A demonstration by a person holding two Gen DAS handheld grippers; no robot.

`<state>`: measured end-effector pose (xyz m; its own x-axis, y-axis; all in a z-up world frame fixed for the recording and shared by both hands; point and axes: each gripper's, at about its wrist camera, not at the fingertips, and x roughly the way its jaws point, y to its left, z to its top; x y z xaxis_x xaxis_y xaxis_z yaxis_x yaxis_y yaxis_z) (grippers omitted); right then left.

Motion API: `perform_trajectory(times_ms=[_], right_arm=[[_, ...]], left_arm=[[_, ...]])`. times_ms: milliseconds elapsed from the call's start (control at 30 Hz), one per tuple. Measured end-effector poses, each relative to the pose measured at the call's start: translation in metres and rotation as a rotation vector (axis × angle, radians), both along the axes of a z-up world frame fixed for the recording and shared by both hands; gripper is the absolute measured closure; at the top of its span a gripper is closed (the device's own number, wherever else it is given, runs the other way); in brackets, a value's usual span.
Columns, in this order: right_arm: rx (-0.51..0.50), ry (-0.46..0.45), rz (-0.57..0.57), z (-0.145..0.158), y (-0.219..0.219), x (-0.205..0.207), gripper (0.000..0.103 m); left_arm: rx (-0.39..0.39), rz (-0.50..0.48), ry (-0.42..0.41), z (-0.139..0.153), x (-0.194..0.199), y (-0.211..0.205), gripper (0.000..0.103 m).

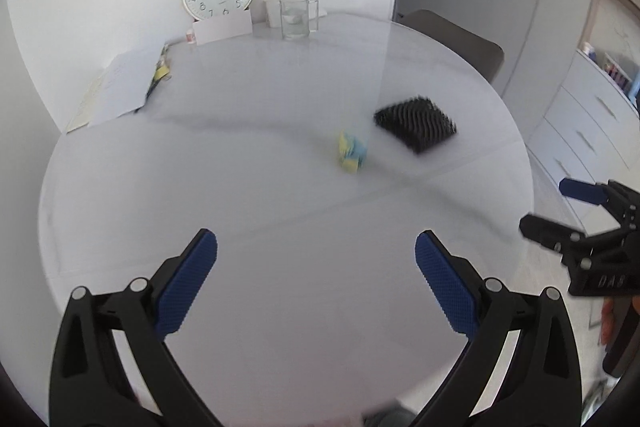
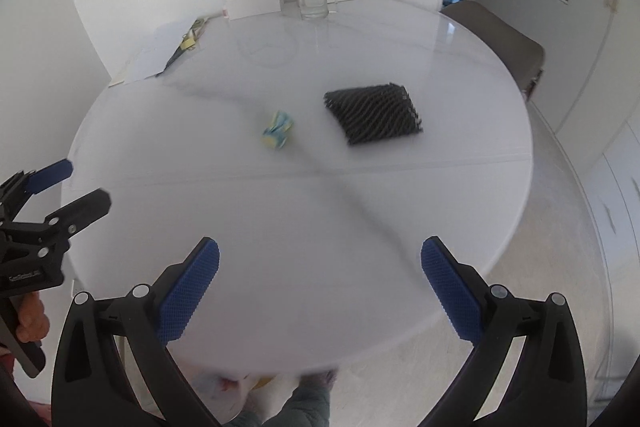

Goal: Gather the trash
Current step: 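Move both open tools back over the table toward the cloth and net, then grasp the yellow-blue cloth with the left tool while the right tool grasps the black mesh net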

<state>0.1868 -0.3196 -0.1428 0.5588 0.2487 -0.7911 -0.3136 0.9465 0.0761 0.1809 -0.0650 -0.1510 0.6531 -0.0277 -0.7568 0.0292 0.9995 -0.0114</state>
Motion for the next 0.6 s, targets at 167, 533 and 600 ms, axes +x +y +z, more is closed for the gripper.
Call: perform_trajectory(times_ms=[167,533,600], right_arm=[[-0.037,0.019,0.042,-0.021,-0.011,0.084,0.003],[-0.001,0.078,0.045,-0.076,-0.037,0.212,0.003],[0.005,0.094,0.048,-0.084,-0.038,0.224,0.003]], left_arm=[[-0.032,0.058,0.050,-0.030,0.084,-0.024,0.008],[-0.022,0.105,0.199,-0.115,0.191,-0.044,0.023],[-0.026,0.111,0.222,-0.124,0.202,-0.045,0.031]])
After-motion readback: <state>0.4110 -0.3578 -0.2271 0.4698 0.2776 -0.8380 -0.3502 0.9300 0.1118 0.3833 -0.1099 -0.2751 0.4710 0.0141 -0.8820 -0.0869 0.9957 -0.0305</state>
